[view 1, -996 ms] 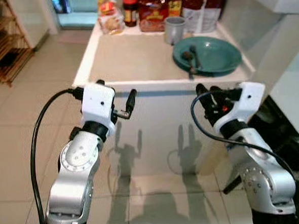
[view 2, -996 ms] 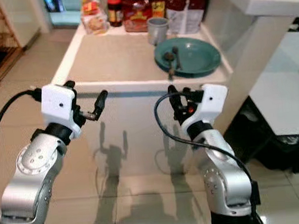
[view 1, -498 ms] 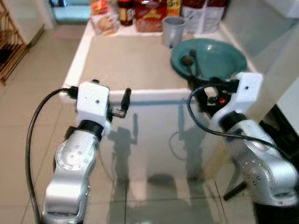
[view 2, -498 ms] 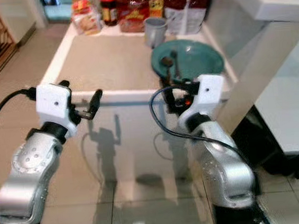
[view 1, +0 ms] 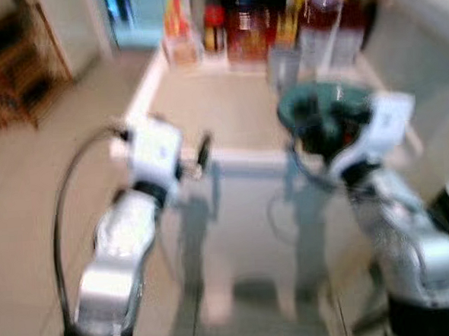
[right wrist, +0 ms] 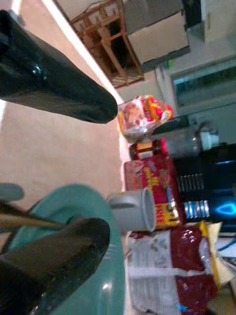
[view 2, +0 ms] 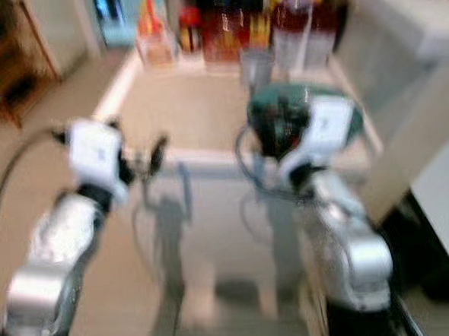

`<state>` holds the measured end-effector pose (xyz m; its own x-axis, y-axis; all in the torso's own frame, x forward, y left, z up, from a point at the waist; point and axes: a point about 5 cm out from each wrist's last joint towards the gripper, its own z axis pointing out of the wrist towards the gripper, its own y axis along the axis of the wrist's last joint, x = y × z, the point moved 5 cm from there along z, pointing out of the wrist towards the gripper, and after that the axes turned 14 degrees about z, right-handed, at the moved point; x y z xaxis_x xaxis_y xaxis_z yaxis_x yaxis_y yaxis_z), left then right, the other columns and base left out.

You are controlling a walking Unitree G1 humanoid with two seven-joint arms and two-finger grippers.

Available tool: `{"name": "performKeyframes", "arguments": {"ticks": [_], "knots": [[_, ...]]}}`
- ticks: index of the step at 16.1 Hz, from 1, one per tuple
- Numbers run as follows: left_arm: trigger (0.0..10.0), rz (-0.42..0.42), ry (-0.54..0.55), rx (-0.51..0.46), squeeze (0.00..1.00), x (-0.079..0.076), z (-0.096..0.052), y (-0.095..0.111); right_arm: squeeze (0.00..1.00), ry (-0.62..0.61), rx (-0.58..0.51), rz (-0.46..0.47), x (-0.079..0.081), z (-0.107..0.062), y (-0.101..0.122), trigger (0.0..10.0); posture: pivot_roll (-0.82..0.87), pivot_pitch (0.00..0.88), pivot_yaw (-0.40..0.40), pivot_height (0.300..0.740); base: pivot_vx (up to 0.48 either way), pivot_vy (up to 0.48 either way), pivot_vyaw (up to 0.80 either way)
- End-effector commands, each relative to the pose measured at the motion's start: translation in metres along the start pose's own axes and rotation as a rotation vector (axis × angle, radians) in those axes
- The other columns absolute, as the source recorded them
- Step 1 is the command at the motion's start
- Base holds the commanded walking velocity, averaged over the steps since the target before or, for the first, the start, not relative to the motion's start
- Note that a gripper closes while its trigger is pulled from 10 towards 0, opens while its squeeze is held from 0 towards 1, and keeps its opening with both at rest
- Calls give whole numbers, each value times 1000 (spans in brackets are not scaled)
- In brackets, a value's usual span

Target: Setting the table

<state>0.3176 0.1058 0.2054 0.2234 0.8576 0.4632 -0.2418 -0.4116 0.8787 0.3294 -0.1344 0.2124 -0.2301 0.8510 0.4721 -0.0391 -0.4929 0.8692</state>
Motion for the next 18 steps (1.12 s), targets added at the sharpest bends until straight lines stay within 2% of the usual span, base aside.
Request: {"name": "performKeyframes", "arguments": {"ticks": [1,2,3,5,6,7,8,9,12,15,18], "knots": [[10000,18,17,-2,439,7,-1,0,0,25,-8,9,10,1,4,10000,86,5,-38,740,281,0,0],[10000,19,12,-5,408,6,0,1,0,5,-5,18,5,1,4,10000,84,1,-37,740,281,0,0],[10000,17,8,-8,404,5,1,1,1000,-28,-27,54,-2,0,8,10000,83,0,-36,740,274,0,0],[10000,14,2,-15,408,4,3,3,1000,-58,-30,40,-9,-2,11,10000,74,0,-28,740,276,0,0],[10000,10,-1,-21,408,4,5,4,1000,-85,-13,2,-13,-3,9,10000,69,0,-24,740,274,0,0],[10000,7,-3,-27,412,3,6,5,165,-93,-14,-5,-15,-3,9,10000,66,0,-21,740,285,0,-756],[10000,6,-4,-28,412,3,7,5,165,-95,-16,-4,-15,-3,10,10000,66,0,-21,740,285,0,-756],[10000,5,-7,-31,408,3,8,6,0,-97,-11,-6,-14,-4,9,10000,60,1,-14,740,337,0,-750],[10000,1,-9,-33,416,2,9,6,0,-67,12,-17,-7,-5,7,10000,60,8,-13,740,351,0,0],[10000,2,-4,-29,416,3,8,5,0,-68,34,-17,-8,-3,4,10000,65,13,-20,740,356,0,0],[10000,3,1,-24,412,5,7,4,0,-88,101,-69,-9,-1,-6,10000,65,19,-26,740,356,0,0]]}}
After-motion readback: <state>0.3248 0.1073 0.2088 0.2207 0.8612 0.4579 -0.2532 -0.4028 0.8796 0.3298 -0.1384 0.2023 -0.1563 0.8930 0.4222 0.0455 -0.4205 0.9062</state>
